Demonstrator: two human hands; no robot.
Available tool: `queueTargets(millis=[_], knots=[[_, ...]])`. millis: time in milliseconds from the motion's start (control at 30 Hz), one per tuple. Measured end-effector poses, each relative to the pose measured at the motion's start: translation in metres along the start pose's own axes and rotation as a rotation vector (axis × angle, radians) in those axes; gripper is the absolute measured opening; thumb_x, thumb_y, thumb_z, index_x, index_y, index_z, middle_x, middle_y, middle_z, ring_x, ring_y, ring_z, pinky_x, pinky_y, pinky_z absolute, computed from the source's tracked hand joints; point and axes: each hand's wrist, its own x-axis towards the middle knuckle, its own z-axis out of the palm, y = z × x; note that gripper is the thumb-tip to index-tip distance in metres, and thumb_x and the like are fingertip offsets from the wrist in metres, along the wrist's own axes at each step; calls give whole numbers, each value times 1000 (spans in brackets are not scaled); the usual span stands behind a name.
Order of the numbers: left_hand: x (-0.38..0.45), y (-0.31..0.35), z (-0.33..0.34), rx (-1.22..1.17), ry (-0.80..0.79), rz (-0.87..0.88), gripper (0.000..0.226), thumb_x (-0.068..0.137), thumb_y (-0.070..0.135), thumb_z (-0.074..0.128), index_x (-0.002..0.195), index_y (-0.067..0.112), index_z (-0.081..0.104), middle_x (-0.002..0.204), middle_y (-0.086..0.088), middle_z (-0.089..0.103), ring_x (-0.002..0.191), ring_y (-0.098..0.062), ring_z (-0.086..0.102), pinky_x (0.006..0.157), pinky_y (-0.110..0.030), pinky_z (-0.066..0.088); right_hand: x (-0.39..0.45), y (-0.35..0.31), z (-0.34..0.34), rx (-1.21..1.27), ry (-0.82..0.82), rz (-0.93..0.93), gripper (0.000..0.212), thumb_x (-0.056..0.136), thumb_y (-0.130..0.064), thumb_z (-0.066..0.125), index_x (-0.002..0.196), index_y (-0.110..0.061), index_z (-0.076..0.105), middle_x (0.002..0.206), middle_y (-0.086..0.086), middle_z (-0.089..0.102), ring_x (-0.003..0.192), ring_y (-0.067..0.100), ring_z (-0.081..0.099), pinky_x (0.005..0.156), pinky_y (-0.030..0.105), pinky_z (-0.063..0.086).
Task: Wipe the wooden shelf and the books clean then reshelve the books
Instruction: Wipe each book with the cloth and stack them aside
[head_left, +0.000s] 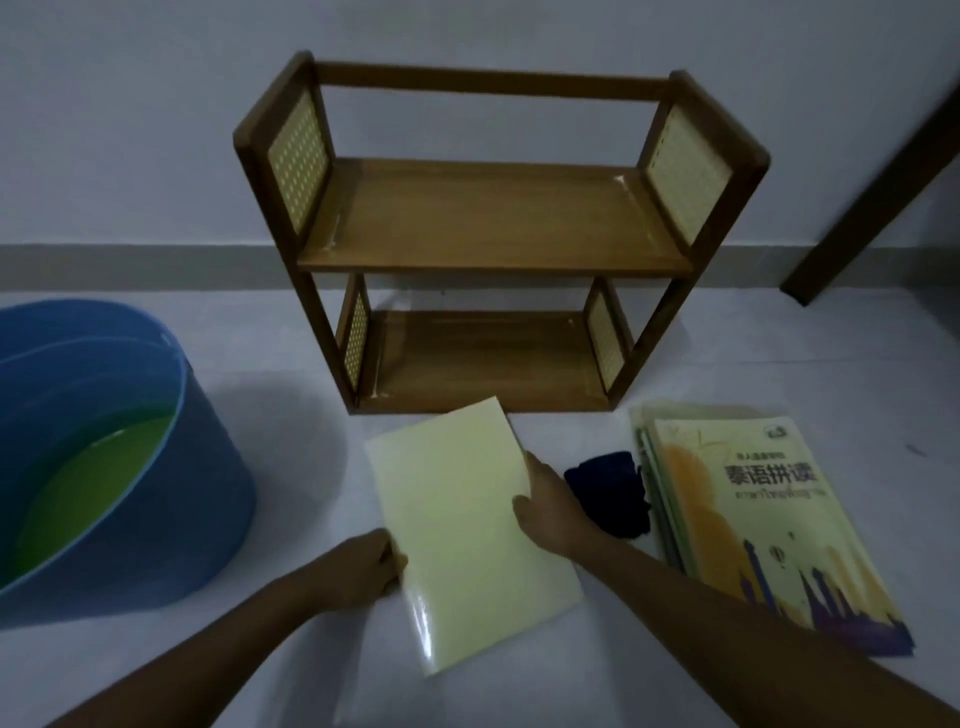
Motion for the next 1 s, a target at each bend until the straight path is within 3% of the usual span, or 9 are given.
queueTargets(millis=[133, 233, 300, 400, 500, 567, 733, 867, 1000], knots=[[-1, 11, -1, 255, 189, -1, 43, 89, 47, 58, 113, 13, 47, 111, -5, 63, 82, -13, 53, 67, -25, 41, -9, 8, -15, -111, 62, -17, 48, 93, -2, 47, 140, -3, 39, 130, 1, 44, 124, 14, 40, 99, 15, 28], [1, 14, -5, 318, 446, 35, 88, 71, 63, 68, 135, 12, 35, 134, -10, 47, 114, -24, 50, 88, -34, 48, -5, 34, -32, -423, 267, 41, 60, 94, -25, 53, 148, -14, 28, 157, 13, 20, 144, 28, 19, 115, 37, 21], [7, 8, -5, 366, 411, 91, 118, 66, 72, 64, 150, 8, 11, 157, -15, 14, 144, -31, 18, 113, -46, 28, -7, 55, -37, -549, 272, 157, 72, 92, -44, 52, 150, -17, 21, 157, 21, 9, 144, 38, 13, 114, 48, 21], [16, -3, -3, 413, 220, 96, 134, 61, 87, 47, 149, 8, -15, 156, -10, -26, 147, -27, -16, 118, -51, 0, -7, 78, -41, -484, 182, 182, 67, 90, -40, 51, 147, -10, 29, 149, 27, 23, 135, 42, 30, 108, 47, 32], [20, -9, -2, 431, 174, 104, 139, 47, 96, 20, 148, 8, -18, 155, -10, -27, 147, -26, -17, 117, -51, -4, -4, 72, -48, -316, 292, 106, 48, 80, -19, 53, 126, -4, 51, 125, 21, 48, 113, 37, 50, 90, 36, 42], [22, -12, -1, 437, 183, 121, 138, 50, 94, 24, 147, 8, -21, 154, -9, -30, 146, -25, -19, 117, -51, -6, -6, 51, -46, -257, 367, -5, 46, 72, -21, 50, 116, -8, 56, 117, 14, 53, 105, 28, 52, 87, 31, 40], [22, -20, 1, 469, 210, 169, 139, 58, 89, 47, 147, 9, -22, 149, -7, -35, 144, -25, -23, 112, -45, -15, -64, 15, 45, -475, 73, -371, 48, 63, -31, 47, 106, -17, 63, 127, 13, 57, 106, 34, 58, 90, 45, 51], [21, -15, -1, 530, 226, 155, 143, 46, 98, 26, 149, 9, -19, 155, -9, -28, 145, -24, -21, 113, -47, -15, -88, -2, 79, -626, -364, -789, 47, 69, -34, 54, 116, -25, 55, 142, 7, 43, 118, 31, 50, 93, 40, 43], [24, -14, -11, 508, 216, 150, 144, 36, 98, 8, 151, 13, -13, 159, -7, -19, 147, -21, -15, 115, -49, -11, -29, 8, 54, -661, -181, -747, 43, 71, -31, 59, 115, -32, 60, 143, 6, 47, 121, 31, 48, 98, 44, 43]])
